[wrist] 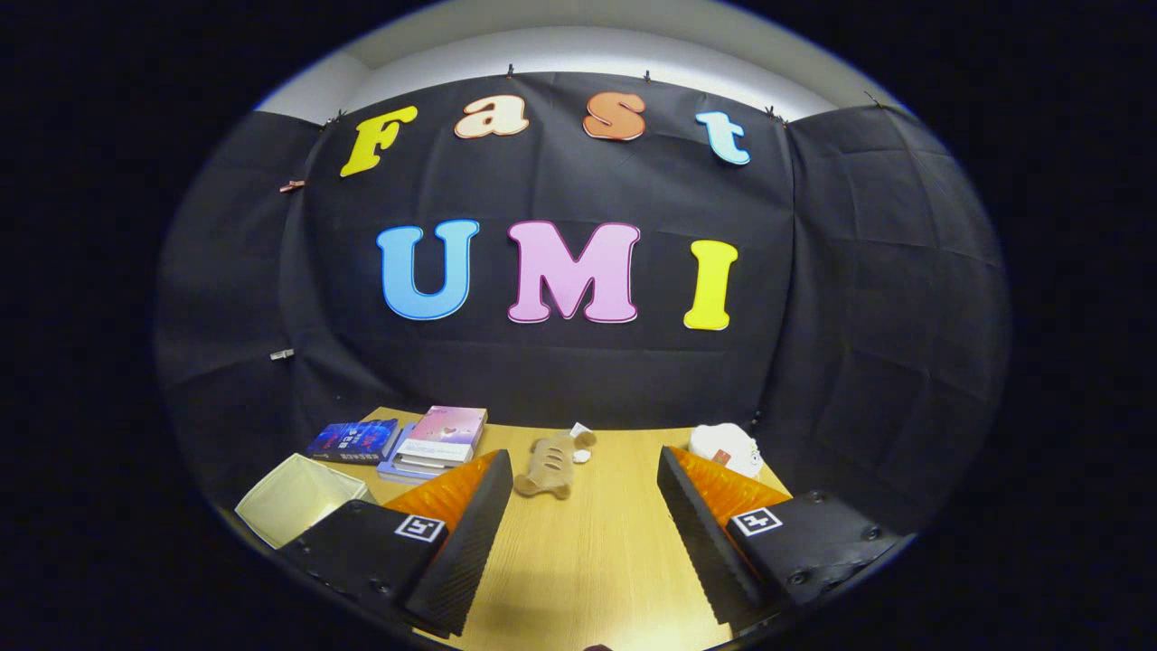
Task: Open the storage box then place both shoes into the box .Put the left shoe in first, then the right shoe, with the right side of both shoes facing outward in a uniform manner.
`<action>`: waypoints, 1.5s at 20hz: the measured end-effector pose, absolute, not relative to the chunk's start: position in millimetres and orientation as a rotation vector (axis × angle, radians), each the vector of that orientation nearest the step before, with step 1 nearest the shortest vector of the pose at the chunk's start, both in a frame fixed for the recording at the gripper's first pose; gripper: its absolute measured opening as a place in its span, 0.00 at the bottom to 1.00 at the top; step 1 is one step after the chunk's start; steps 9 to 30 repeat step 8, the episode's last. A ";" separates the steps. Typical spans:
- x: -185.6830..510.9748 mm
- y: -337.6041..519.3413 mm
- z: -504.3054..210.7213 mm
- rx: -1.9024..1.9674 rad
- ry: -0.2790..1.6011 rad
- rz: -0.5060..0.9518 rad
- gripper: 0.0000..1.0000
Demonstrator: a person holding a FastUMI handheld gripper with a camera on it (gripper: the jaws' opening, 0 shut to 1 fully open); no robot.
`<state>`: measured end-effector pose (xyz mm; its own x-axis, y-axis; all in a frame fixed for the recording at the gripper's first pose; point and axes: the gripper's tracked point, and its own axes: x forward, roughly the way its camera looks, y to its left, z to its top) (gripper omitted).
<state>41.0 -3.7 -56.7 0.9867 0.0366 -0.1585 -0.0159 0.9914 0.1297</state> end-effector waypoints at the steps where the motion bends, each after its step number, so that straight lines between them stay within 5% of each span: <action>1: 38.3 -6.2 -54.1 0.116 0.146 0.020 0.98; 30: 27.3 -11.6 -45.6 0.079 0.119 -0.012 0.97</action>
